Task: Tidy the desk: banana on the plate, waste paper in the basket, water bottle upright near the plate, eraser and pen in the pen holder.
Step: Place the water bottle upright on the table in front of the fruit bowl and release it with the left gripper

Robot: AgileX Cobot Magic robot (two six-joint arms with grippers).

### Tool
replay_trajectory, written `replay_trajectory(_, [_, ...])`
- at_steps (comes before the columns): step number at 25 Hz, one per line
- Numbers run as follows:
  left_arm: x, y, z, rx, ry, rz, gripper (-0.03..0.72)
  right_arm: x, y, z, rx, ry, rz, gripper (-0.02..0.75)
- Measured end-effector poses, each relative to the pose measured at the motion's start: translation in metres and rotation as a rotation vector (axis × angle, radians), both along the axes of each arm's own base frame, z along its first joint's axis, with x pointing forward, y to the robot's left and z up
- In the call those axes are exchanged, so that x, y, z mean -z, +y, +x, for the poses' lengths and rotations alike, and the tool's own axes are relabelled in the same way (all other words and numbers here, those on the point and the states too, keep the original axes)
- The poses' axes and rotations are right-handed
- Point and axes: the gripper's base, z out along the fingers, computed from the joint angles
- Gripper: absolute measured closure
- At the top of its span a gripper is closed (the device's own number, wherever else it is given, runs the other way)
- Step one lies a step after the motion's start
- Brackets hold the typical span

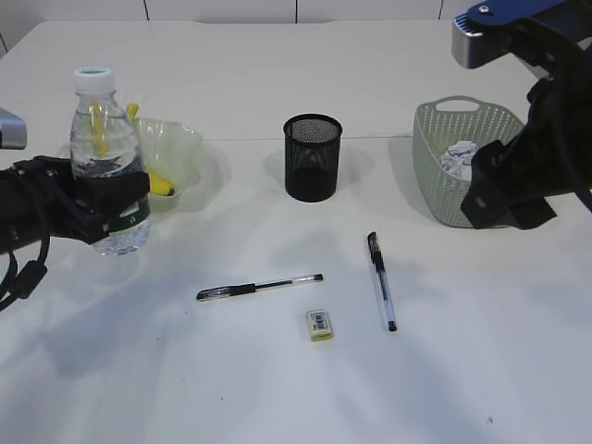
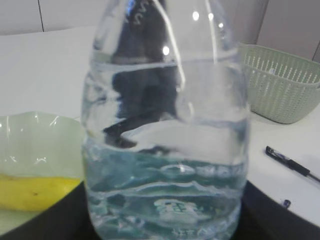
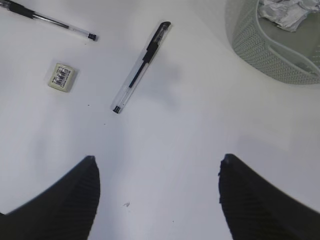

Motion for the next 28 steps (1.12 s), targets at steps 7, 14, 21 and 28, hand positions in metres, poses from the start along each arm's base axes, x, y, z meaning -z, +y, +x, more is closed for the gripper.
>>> replay_trajectory(7, [0.027, 0.001, 0.01, -0.007, 0.05, 0.037, 0.288, 0.0, -0.002, 0.001, -0.001, -0.012, -0.021, 0.185])
replay_trajectory(14, [0.047, 0.001, 0.023, -0.012, 0.088, 0.04, 0.288, -0.001, -0.002, 0.001, -0.002, -0.018, -0.032, 0.186])
replay_trajectory(21, [0.066, 0.001, 0.031, -0.009, 0.121, 0.054, 0.288, -0.001, -0.004, 0.003, -0.004, -0.032, -0.057, 0.188])
replay_trajectory(28, [0.072, 0.001, 0.036, -0.016, 0.1, 0.051, 0.288, -0.001, -0.005, 0.003, -0.005, -0.037, -0.065, 0.188])
